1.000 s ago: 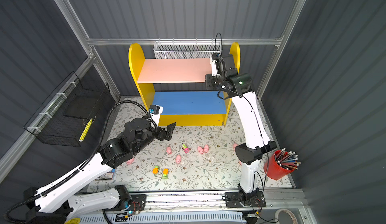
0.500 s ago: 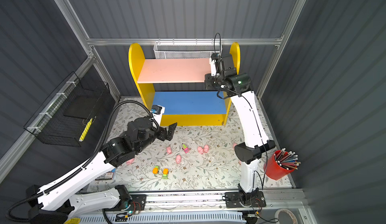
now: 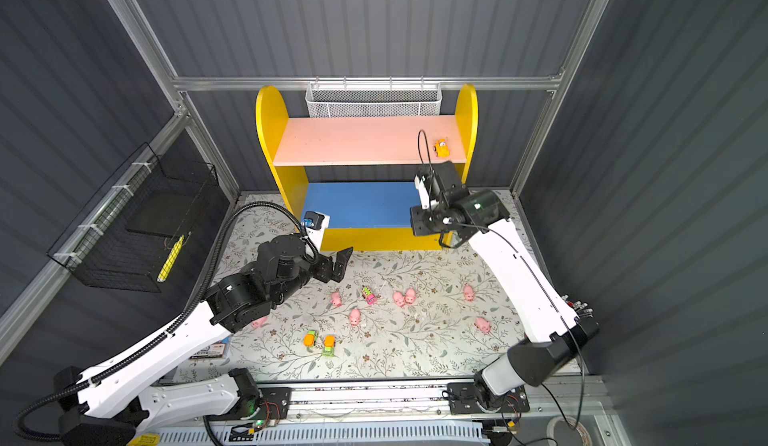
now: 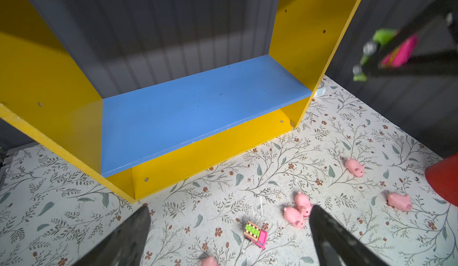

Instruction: Place and organize the plastic toys onto the shelf

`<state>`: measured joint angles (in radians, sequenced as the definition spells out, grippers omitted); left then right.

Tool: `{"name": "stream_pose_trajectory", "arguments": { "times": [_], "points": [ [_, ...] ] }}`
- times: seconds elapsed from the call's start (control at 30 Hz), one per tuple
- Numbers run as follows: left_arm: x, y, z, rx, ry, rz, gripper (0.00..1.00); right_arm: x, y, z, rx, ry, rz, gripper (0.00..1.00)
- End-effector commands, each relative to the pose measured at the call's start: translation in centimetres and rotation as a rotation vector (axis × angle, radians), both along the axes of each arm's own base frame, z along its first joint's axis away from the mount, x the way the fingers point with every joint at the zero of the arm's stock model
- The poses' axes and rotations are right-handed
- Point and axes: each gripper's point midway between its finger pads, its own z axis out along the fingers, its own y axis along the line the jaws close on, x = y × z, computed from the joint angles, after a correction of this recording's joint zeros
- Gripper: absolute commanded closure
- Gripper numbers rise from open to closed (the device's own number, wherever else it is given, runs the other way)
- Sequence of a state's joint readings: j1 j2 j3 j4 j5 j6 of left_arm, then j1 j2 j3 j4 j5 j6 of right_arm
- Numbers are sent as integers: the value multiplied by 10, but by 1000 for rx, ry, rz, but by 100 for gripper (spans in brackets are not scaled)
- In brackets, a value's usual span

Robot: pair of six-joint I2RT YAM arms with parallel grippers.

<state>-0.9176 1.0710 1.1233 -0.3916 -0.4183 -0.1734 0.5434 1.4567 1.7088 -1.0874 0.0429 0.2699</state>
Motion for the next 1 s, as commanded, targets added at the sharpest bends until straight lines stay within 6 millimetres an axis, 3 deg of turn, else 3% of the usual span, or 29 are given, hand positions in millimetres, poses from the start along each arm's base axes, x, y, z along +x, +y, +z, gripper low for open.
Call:
{"name": "stream_pose_trajectory", "arguments": {
  "times": [0.0,0.17,0.37,0.63,0.97],
  "points": [
    [-11,10,-8,0,38,5,0,-33,14,-56,-13,126,13,66],
    [-18,21,-15,-9,58,19,0,-82,29,-136,-38,313,47,66],
    [-23,31,-18,-9,67,40,0,-126,56,-198,-110,471,134,67],
    [-25,37,-22,-3,74,55,0,-149,79,-240,-126,567,177,67],
    [-24,36,-27,12,86,56,0,-160,79,-282,-169,612,166,65]
  ]
}}
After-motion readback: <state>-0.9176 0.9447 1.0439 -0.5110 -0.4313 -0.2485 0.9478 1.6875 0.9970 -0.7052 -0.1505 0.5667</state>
